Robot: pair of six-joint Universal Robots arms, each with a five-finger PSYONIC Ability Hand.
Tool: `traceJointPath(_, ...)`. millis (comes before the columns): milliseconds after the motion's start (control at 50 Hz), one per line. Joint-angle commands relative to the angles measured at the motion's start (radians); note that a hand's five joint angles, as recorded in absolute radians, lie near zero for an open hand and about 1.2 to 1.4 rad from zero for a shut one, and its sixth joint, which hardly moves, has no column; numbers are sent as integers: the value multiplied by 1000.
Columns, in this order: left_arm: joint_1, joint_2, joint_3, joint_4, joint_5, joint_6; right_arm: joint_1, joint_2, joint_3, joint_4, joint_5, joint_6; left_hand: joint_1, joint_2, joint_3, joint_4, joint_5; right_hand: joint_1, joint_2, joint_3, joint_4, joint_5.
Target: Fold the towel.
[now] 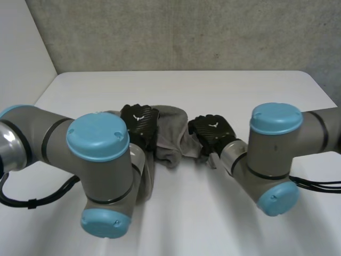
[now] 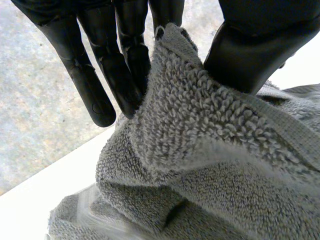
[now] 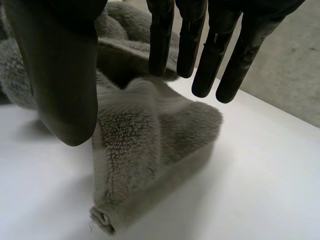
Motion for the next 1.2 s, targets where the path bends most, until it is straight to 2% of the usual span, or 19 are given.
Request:
traceJointPath(20,6,11,-45,-4,16,-2,54,80,-87,-2,28,11,47,28,25,-11,51,42,52,36,37,37)
traceJointPath(220,17,11,-51,-16,16,-6,71,215,-229,46,91,46,47,28,25,-11,51,154,164,147,149,149)
traceJointPath(260,26,11,-53,-16,16,-6,74,218,-251,55,94,57,50,31,28,-8,54,563,573,556,558,558)
traceJointPath(280,26,11,-53,-16,16,-6,74,218,-252,55,94,57,50,31,28,-8,54,565,575,558,560,560)
traceJointPath(300,29,10,-53,-16,16,-6,74,207,-258,58,94,64,53,34,30,-5,57,849,859,842,844,844)
traceJointPath(420,72,11,-46,-16,16,-5,28,35,-227,64,88,75,70,52,48,12,75,852,862,845,847,847)
traceJointPath(480,107,20,-42,-18,16,-2,-60,-87,-190,71,70,63,73,55,51,15,78,852,862,845,847,847)
traceJointPath(520,136,49,-42,-31,17,0,-153,-188,-176,102,33,36,73,55,51,15,78,852,862,845,847,847)
traceJointPath(600,169,86,-40,-59,21,1,-229,-238,-178,199,-39,-58,70,52,48,12,75,852,862,845,847,847)
traceJointPath(660,199,123,-39,-103,54,6,-291,-253,-172,304,-94,-179,70,52,48,12,75,852,862,845,847,847)
traceJointPath(720,241,184,-48,-168,172,9,-334,-258,-164,452,-137,-316,70,52,48,12,75,852,862,845,847,847)
traceJointPath(740,241,184,-48,-168,172,9,-334,-258,-164,452,-137,-316,70,52,48,12,75,852,862,845,847,847)
traceJointPath(780,253,195,-54,-194,270,12,-331,-258,-166,532,-148,-359,79,60,57,21,83,852,862,845,847,847)
traceJointPath(840,254,188,-53,-218,341,12,-327,-258,-179,563,-160,-365,108,90,86,50,113,852,862,845,847,847)
traceJointPath(980,248,76,4,-229,364,20,-299,-192,-236,545,-179,-370,249,230,227,191,253,852,862,845,847,847)
traceJointPath(1080,248,-15,243,-229,358,108,-216,-33,-537,543,-145,-367,249,230,227,191,253,852,862,845,847,847)
traceJointPath(1140,248,-23,349,-229,349,141,-213,-3,-663,538,-126,-360,249,230,227,191,253,852,862,845,847,847)
traceJointPath(1180,244,-14,583,-229,300,190,-210,41,-951,509,-47,-319,249,230,227,191,253,852,862,845,847,847)
traceJointPath(1200,244,-13,584,-229,300,190,-210,41,-953,509,-47,-319,249,230,227,191,253,852,862,845,847,847)
